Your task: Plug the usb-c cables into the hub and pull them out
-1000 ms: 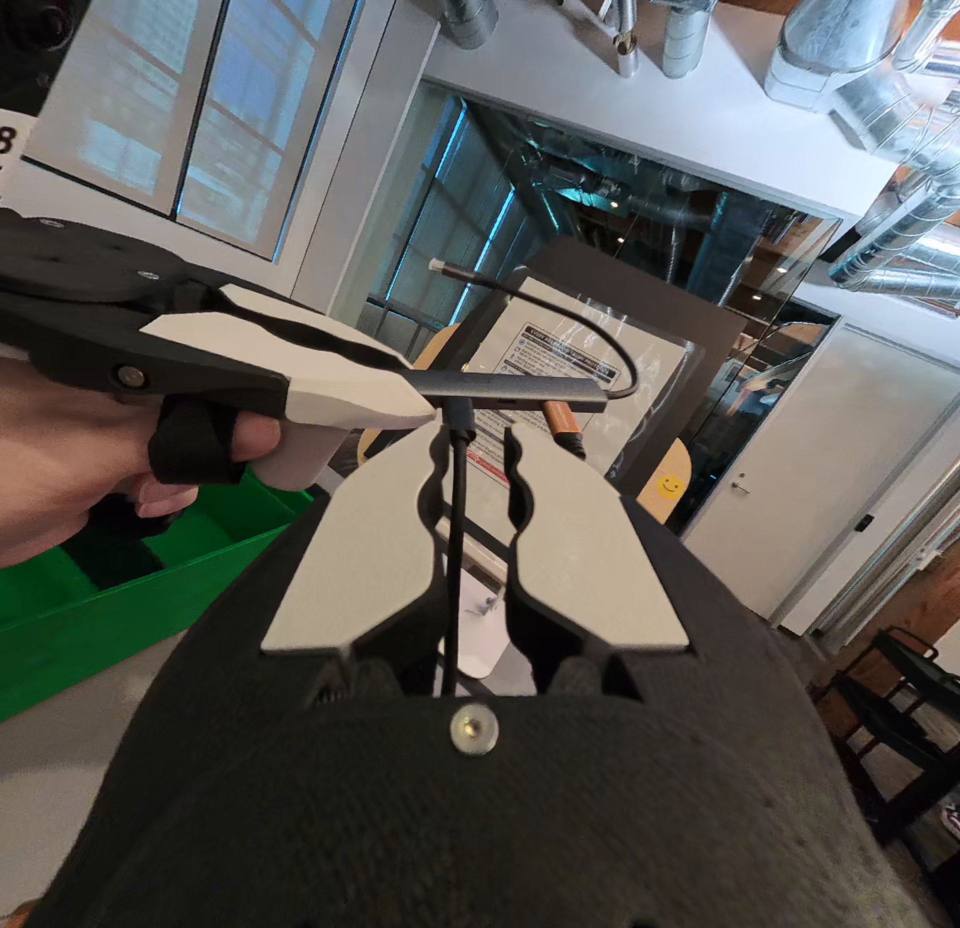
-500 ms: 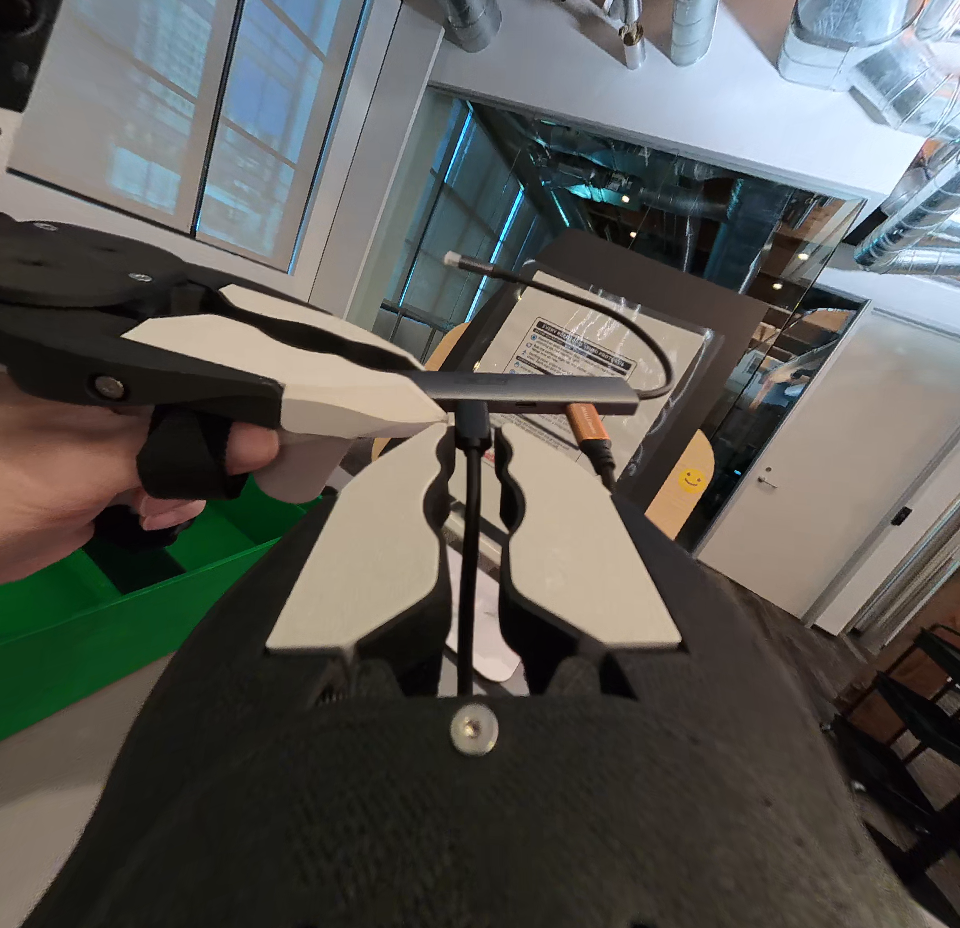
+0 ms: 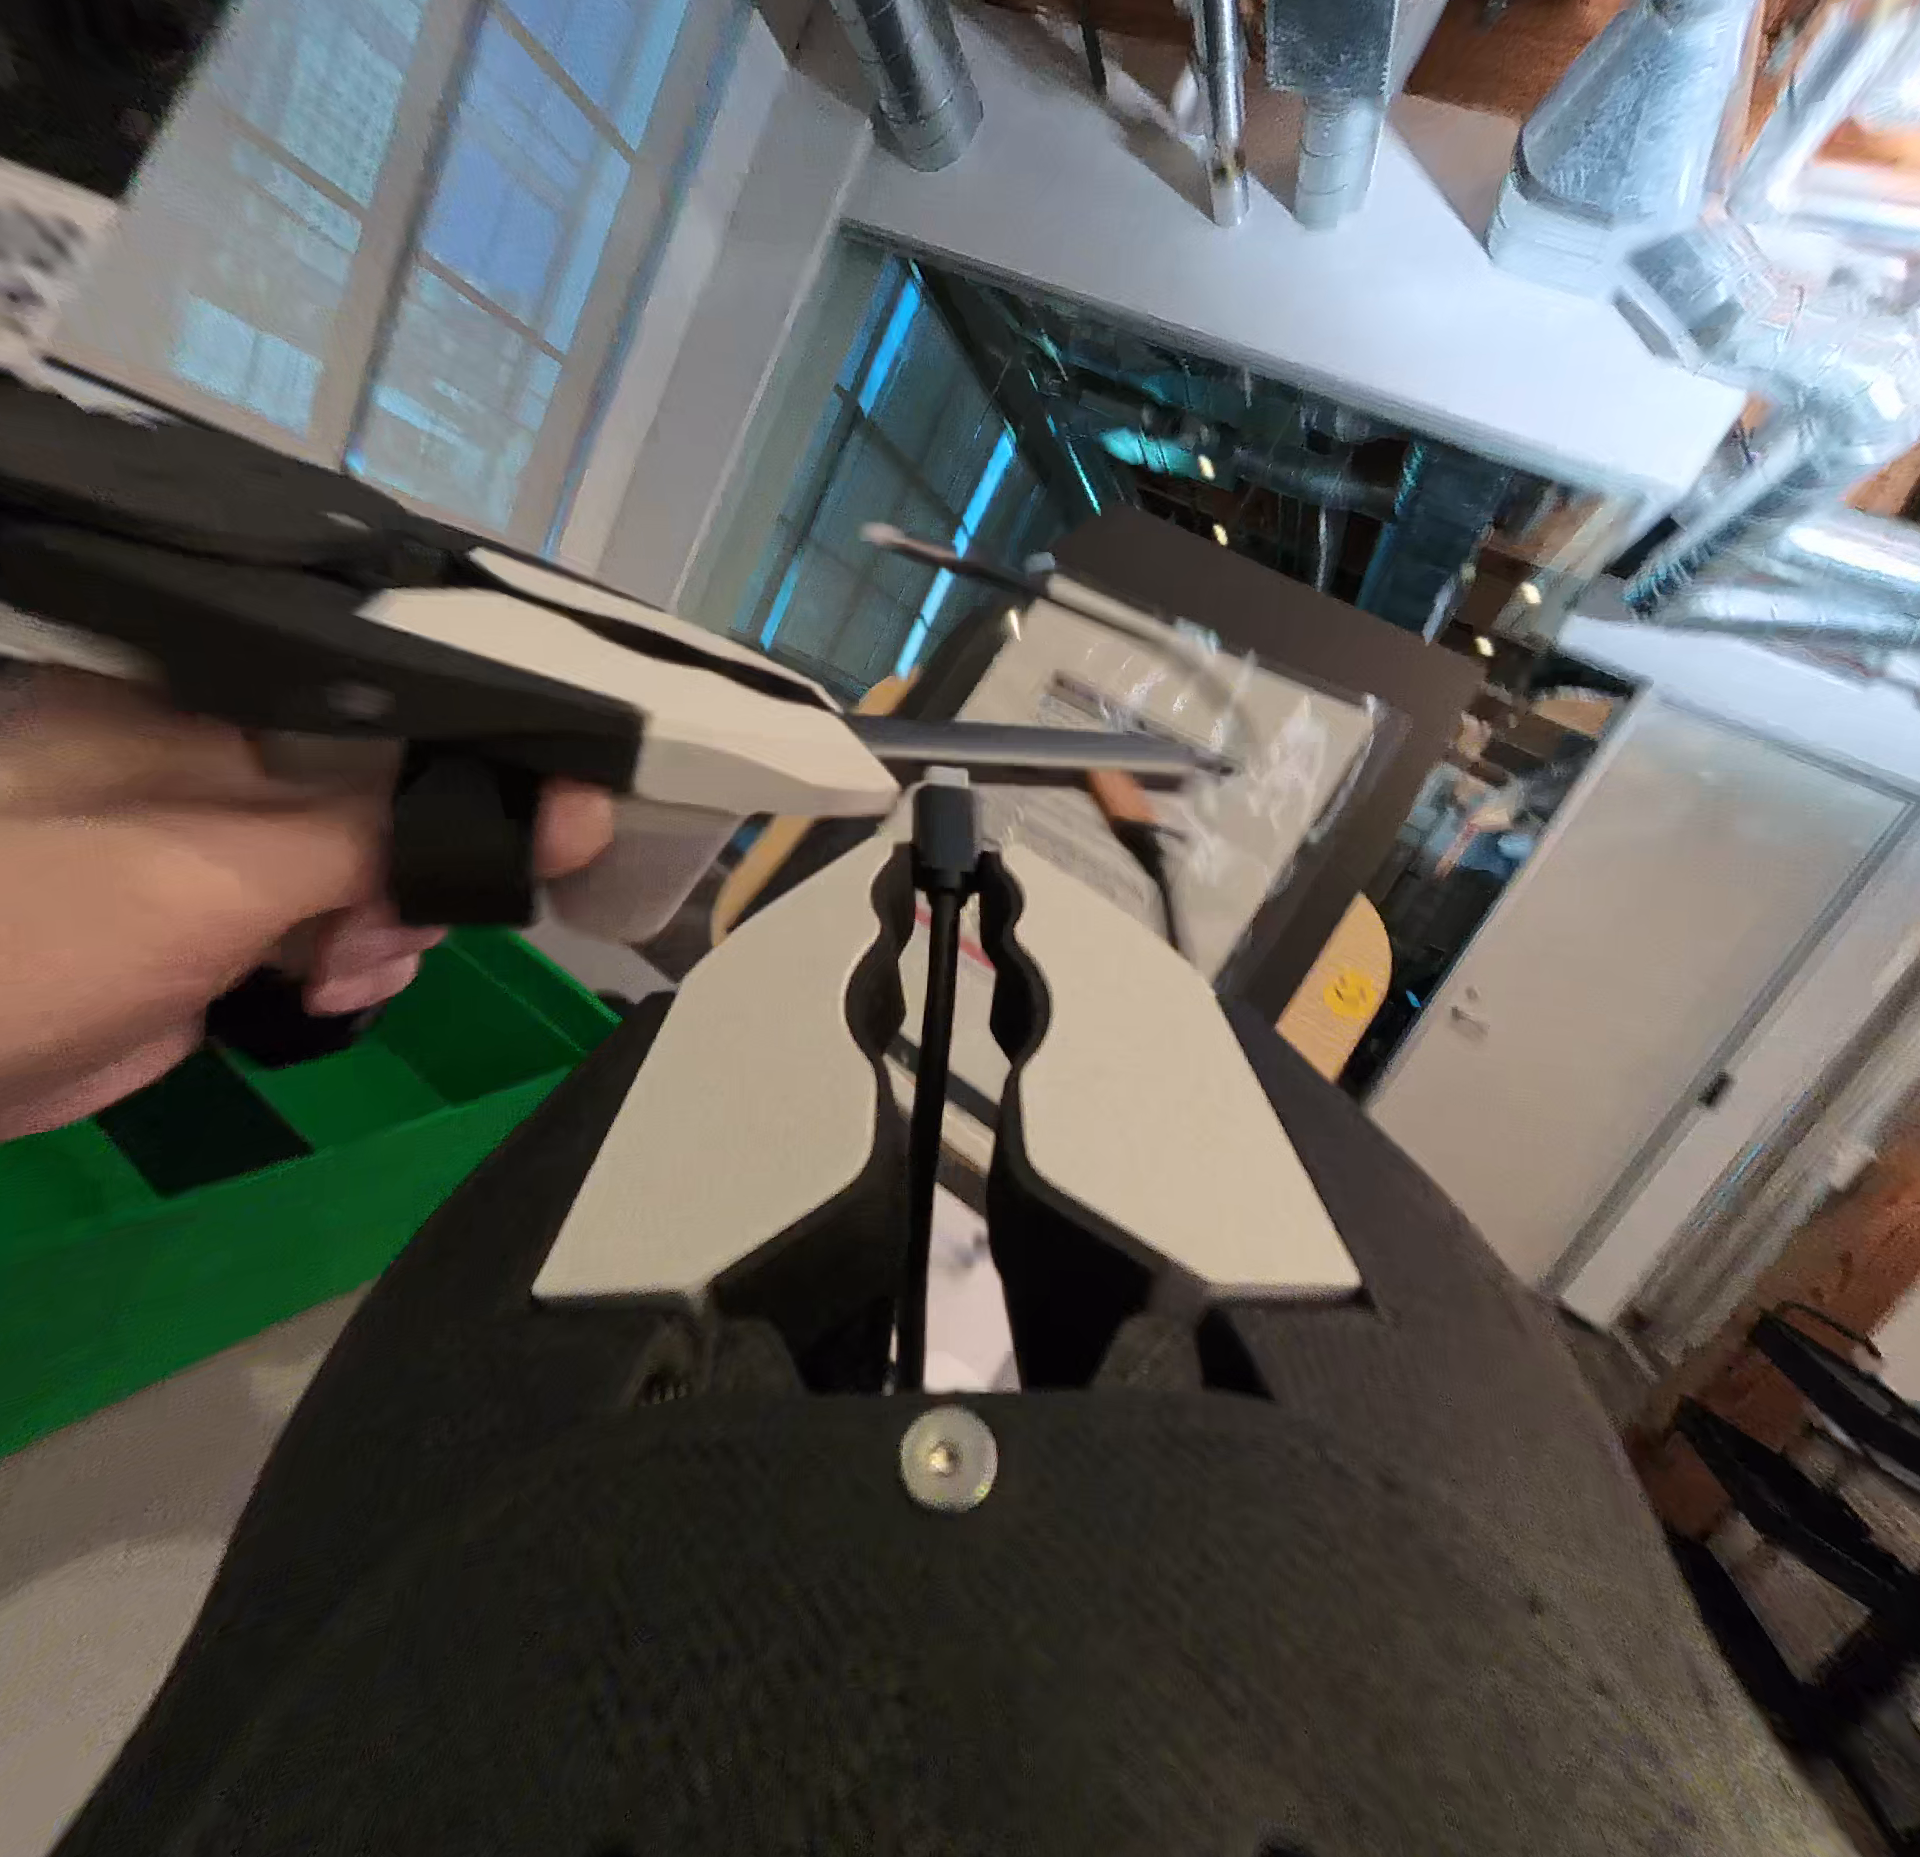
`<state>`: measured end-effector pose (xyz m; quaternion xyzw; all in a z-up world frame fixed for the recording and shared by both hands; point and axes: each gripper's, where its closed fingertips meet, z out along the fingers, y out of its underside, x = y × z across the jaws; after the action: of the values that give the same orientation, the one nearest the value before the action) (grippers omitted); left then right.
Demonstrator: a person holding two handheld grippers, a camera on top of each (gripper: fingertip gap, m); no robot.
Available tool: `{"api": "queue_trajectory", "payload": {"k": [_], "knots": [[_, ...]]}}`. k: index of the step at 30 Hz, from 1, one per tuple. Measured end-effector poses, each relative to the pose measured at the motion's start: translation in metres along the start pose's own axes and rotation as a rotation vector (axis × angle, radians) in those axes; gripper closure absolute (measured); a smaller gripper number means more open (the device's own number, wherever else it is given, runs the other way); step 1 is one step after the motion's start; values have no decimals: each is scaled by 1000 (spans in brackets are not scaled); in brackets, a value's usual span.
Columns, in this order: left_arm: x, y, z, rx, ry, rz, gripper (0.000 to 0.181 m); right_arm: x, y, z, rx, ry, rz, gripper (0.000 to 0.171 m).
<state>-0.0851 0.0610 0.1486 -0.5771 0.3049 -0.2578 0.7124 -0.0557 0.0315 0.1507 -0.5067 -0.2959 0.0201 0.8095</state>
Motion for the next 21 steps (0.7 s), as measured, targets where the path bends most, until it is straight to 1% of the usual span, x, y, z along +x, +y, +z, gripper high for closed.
{"api": "queue_trajectory", "payload": {"k": [1, 2, 4, 5, 6, 7, 9, 10, 12, 13, 15, 16, 18, 20, 21], "knots": [[-30, -3, -9, 27, -123, 53, 158, -2, -9, -4, 29, -11, 1, 158], [-49, -7, -20, 45, -128, 30, 158, -2, -15, -6, 28, -15, -10, 158], [-56, -30, -44, 141, 98, -207, 158, -2, -20, -7, -11, -27, -49, 158], [-61, -39, -55, 177, 142, -290, 158, -1, -24, -10, -10, -51, -40, 158], [-66, -42, -62, 174, 146, -299, 159, -4, -33, -13, 7, -118, -2, 158], [-70, -41, -66, 145, 125, -266, 159, -4, -43, -19, 18, -178, 55, 158], [-81, -39, -72, 105, 37, -181, 158, 0, -63, -36, 44, -295, 157, 158], [-87, -39, -74, 98, -16, -157, 158, 0, -72, -47, 60, -373, 163, 158], [-97, -38, -78, 93, -83, -137, 158, 17, -64, -61, -30, -401, 157, 158], [-101, -37, -80, 88, -103, -142, 158, 22, -57, -70, -79, -446, 159, 158], [-109, -36, -84, 87, -129, -154, 158, 35, -37, -86, -165, -509, 172, 158], [-112, -36, -87, 89, -132, -159, 158, 46, -24, -91, -208, -502, 167, 158], [-119, -37, -93, 98, -143, -187, 158, 69, -8, -97, -242, -451, 186, 158], [-124, -40, -100, 120, -143, -206, 158, 77, -3, -109, -221, -496, 225, 158], [-126, -41, -103, 126, -139, -215, 158, 85, 3, -114, -234, -482, 216, 158]]}}
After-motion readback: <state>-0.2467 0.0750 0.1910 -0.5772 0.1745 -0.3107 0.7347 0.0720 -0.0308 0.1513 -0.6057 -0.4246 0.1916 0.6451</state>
